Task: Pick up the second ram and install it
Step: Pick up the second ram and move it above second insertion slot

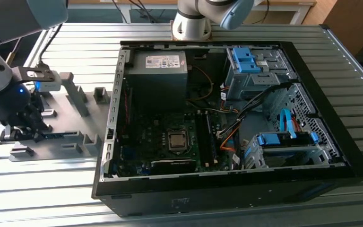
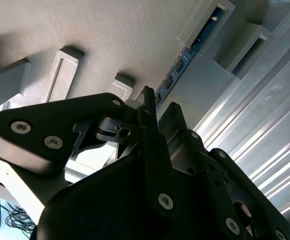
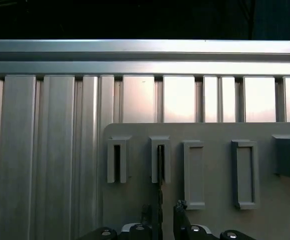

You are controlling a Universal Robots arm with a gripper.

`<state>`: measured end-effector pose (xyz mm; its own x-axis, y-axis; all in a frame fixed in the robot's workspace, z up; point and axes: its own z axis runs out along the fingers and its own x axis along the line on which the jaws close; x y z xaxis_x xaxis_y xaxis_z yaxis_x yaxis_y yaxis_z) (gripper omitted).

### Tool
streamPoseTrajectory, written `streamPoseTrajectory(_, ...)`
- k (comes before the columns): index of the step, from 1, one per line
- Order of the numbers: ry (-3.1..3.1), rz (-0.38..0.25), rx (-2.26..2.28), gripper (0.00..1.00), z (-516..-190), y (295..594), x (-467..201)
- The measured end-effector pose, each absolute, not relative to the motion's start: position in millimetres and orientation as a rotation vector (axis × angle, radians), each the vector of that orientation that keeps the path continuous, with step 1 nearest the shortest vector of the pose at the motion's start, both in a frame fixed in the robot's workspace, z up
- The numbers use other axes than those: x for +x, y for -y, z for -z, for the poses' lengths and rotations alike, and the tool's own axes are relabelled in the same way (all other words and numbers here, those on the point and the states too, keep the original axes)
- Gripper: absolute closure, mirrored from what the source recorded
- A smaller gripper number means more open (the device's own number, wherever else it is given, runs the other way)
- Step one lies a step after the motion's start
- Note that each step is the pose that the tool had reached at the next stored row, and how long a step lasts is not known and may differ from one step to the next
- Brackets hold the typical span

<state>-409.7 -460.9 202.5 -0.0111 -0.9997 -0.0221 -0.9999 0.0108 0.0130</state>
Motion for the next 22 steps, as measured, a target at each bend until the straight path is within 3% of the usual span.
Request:
streamPoseTrajectory(9, -2.229, -0.039, -2.205, 0.71, -194.4, 461.0, -409.7)
streamPoseTrajectory(10, -2.229, -0.039, -2.205, 0.77, -194.2, 461.0, -409.8)
streamPoseTrajectory(22, -2.229, -0.039, -2.205, 0.77, -191.5, 460.9, -409.3)
